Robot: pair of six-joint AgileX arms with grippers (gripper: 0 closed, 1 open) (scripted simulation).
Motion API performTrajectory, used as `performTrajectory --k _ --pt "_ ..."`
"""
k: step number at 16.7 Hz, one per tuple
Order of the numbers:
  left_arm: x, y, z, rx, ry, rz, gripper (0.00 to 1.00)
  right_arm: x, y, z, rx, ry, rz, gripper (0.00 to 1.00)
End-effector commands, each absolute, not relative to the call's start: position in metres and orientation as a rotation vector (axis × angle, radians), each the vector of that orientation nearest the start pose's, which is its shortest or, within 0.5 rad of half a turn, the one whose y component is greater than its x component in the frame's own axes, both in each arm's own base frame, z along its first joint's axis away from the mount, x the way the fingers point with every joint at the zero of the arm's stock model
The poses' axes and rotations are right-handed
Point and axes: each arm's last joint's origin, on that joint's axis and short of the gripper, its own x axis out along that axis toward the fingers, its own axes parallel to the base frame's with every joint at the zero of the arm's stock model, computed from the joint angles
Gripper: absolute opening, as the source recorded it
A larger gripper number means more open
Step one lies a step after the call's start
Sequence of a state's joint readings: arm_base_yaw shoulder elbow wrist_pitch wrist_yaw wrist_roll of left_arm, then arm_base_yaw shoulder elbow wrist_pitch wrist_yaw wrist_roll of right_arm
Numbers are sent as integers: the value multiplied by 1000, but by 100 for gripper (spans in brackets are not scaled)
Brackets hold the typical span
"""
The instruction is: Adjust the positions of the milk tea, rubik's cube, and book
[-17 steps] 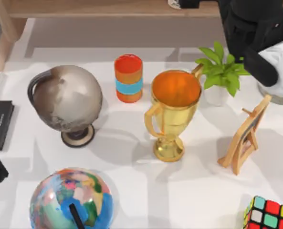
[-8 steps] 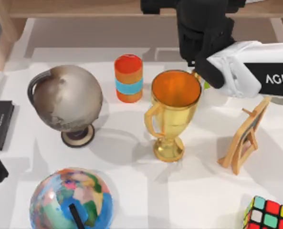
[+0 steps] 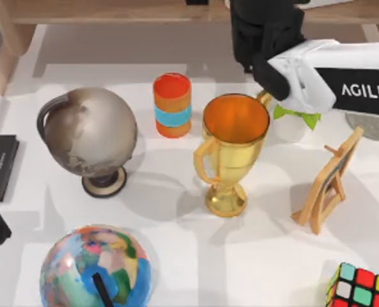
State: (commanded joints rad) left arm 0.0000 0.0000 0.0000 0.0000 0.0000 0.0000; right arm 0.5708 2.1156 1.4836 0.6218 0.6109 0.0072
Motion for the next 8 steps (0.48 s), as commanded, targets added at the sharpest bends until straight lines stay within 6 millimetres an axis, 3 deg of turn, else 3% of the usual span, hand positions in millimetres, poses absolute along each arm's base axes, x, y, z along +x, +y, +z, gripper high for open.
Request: performTrajectory --k 5,8 --pt "106 -1 160 0 0 0 100 457 253 227 -10 1 -16 100" --pt "106 -1 160 0 0 0 100 470 251 228 -10 1 -16 100"
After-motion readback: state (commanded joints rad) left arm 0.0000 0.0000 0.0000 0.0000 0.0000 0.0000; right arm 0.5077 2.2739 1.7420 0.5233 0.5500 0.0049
